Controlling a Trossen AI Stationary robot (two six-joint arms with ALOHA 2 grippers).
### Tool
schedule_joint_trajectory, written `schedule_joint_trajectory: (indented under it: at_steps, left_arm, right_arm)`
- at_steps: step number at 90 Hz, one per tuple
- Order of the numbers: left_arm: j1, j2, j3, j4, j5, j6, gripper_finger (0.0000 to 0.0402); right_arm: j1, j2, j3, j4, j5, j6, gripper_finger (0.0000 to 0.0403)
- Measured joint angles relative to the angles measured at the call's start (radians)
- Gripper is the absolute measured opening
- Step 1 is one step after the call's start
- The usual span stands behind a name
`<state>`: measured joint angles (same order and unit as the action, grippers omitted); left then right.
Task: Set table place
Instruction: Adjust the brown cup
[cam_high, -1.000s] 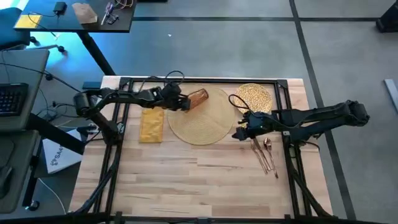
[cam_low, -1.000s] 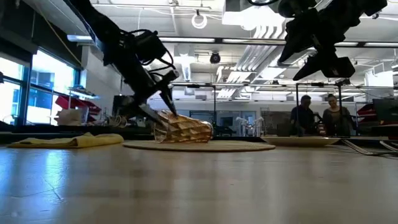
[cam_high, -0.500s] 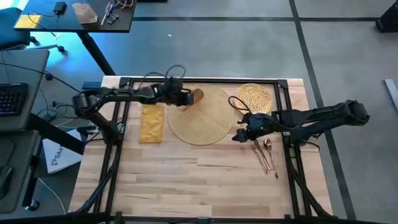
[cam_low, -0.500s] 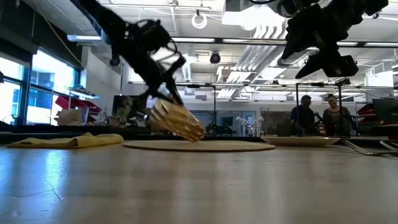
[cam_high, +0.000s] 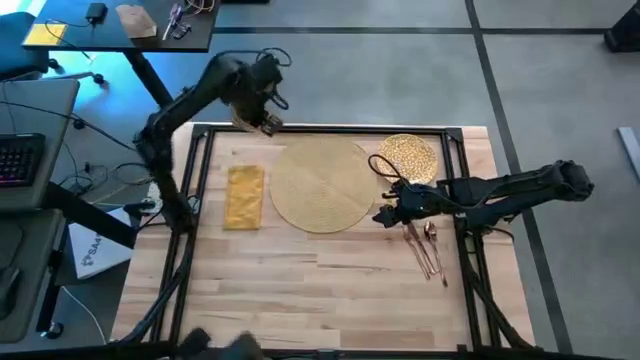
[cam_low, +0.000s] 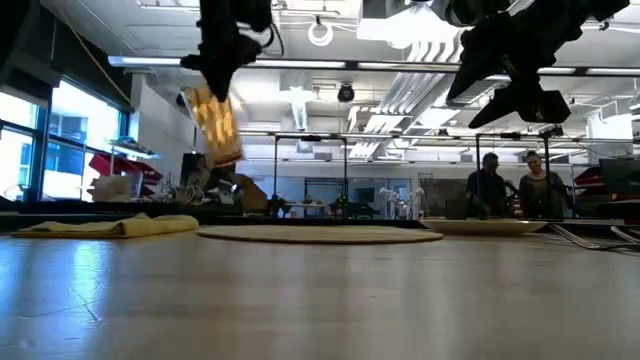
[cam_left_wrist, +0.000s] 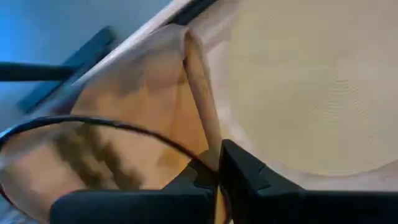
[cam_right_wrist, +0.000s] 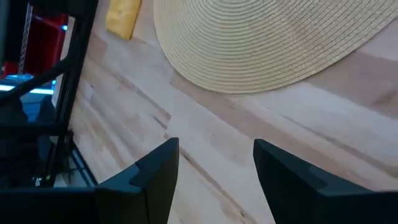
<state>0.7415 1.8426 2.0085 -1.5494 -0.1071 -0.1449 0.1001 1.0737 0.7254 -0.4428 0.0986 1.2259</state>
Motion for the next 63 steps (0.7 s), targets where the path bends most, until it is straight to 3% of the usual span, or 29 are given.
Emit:
schedule_joint_trajectory:
  at_steps: [7, 23, 63]
  left_arm:
    - [0.041, 0.043, 0.0, -0.027, 0.036, 0.012, 0.0]
    - [0.109, 0.098, -0.111, -0.025, -0.018, 0.037, 0.0]
    - [0.209, 0.091, -0.389, -0.021, -0.173, 0.071, 0.0]
  right_arm:
    - [0.001, 0.0, 0.0, 0.0, 0.001, 0.0, 0.0193]
    - [0.023, 0.003, 0.0, 0.0, 0.0, 0.014, 0.0193]
    - [0.04, 0.008, 0.001, -0.003, 0.01, 0.034, 0.0193]
